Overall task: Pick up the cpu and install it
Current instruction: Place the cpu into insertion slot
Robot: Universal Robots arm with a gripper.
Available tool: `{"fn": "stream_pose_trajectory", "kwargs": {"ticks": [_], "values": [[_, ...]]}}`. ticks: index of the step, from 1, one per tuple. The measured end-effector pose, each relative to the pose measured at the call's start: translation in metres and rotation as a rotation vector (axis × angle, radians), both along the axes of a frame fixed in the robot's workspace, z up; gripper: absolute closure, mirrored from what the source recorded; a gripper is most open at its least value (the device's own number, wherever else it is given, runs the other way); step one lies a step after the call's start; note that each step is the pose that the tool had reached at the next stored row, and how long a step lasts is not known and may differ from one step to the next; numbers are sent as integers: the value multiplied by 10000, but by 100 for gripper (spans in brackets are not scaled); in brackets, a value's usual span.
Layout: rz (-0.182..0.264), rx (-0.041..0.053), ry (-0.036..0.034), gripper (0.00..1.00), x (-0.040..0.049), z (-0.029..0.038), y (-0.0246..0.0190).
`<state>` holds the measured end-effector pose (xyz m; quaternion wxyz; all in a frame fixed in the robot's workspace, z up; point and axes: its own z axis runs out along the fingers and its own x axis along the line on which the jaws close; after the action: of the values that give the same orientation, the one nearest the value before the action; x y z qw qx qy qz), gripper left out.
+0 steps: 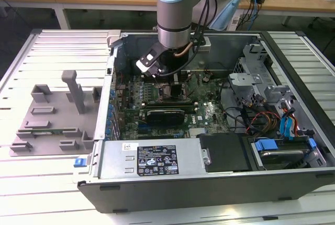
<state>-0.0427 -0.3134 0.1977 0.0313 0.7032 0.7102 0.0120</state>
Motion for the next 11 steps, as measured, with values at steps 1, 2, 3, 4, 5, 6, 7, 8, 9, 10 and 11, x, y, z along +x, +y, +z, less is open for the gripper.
{"fn": "stream_pose_trajectory", "kwargs": {"ticks": [1,2,3,4,5,6,7,8,9,10,11], "values": [[-67,-1,0,45,0,-2,0],[-83,1,-2,45,0,-4,1],[-93,-1,-3,45,-1,-4,5],[-98,3,-2,45,0,-5,14],[-98,4,-3,45,0,-8,23],[-98,-1,1,45,0,-17,23],[-101,-2,0,45,0,-22,22],[-101,2,-1,45,0,-24,23],[-102,2,-2,45,0,-24,23],[-101,2,-2,45,0,-25,23],[-103,3,1,45,5,-25,23]]}}
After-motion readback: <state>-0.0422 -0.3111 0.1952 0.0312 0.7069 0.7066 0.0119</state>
